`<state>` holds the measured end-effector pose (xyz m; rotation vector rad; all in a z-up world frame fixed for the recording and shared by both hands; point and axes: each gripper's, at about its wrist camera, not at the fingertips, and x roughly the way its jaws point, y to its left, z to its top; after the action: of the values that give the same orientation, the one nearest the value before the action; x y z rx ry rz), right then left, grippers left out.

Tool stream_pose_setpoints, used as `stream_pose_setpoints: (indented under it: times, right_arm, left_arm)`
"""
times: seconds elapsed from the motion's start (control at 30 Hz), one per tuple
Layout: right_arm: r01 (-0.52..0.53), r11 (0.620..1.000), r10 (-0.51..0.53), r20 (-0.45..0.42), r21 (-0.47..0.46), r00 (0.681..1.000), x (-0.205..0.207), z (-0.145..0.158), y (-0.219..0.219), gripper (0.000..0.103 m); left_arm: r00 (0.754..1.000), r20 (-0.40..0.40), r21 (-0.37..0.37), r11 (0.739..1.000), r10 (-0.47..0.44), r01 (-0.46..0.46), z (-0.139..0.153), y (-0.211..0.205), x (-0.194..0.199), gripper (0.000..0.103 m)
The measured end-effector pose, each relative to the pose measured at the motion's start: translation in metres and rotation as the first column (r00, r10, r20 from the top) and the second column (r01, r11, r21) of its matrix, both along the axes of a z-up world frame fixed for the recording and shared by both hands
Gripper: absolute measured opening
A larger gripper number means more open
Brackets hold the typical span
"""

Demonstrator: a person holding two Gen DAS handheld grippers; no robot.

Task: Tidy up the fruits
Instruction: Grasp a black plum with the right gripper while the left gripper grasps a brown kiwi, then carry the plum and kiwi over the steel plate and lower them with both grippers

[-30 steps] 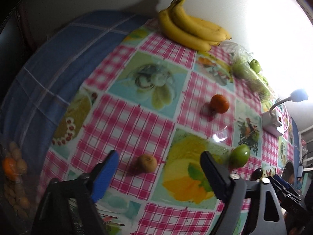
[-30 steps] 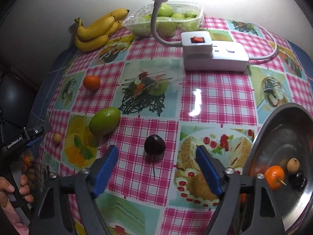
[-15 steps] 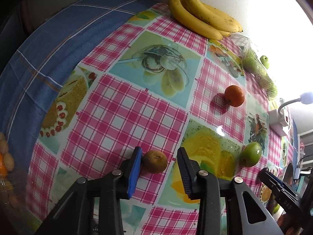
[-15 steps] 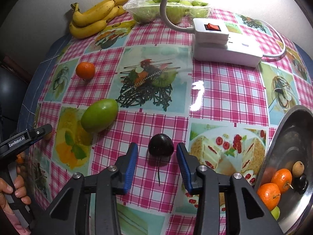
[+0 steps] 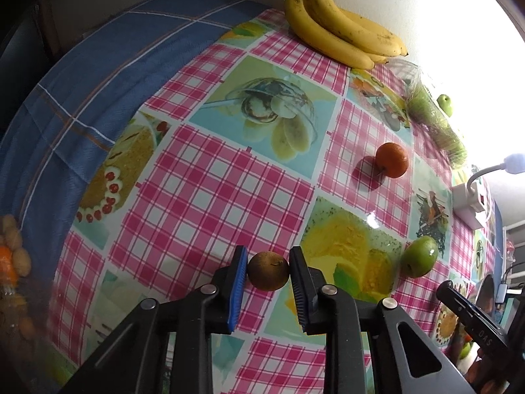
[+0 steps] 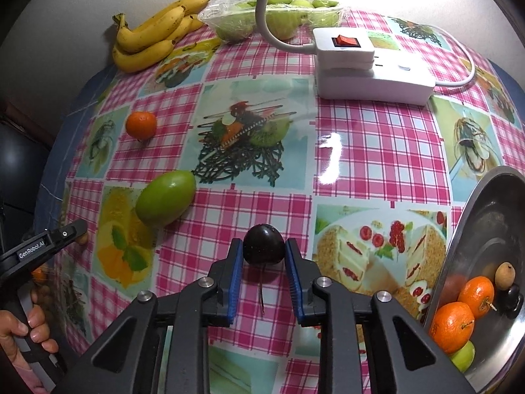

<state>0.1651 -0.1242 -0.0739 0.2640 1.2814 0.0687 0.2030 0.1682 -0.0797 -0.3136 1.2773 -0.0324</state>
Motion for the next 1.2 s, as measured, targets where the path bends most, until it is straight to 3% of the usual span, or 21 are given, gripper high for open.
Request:
stream_pose_setpoints:
  times: [0.23,0.67,0.83,1.2]
  right_arm:
    - [0.017,0.999,-0.019,0.042,0.033,0.999,-0.019,0.026,-0.008,0.027]
    - [0.168,0.986,-0.168,0.082,0.010,0.982,-0.065,0.058,-0.068,0.027]
    - [0.263,0.965,-0.262,0.087,0.001,0.961,-0.077,0.061,-0.109,0.027]
    - [0.465,0.884,-0.459,0.100,-0.040,0.883,-0.095,0.061,-0.209,0.027]
  left_arm:
    - [0.999,0.046,-0.010,1.000,-0.018,0.018,0.029,-0.022,-0.011,0.028]
    - [0.977,0.120,-0.055,0.981,-0.176,0.184,0.077,-0.142,-0.041,0.028]
    - [0.953,0.137,-0.052,0.959,-0.269,0.278,0.086,-0.199,-0.052,0.028]
    - [0.871,0.201,-0.032,0.886,-0.448,0.463,0.093,-0.319,-0.061,0.028]
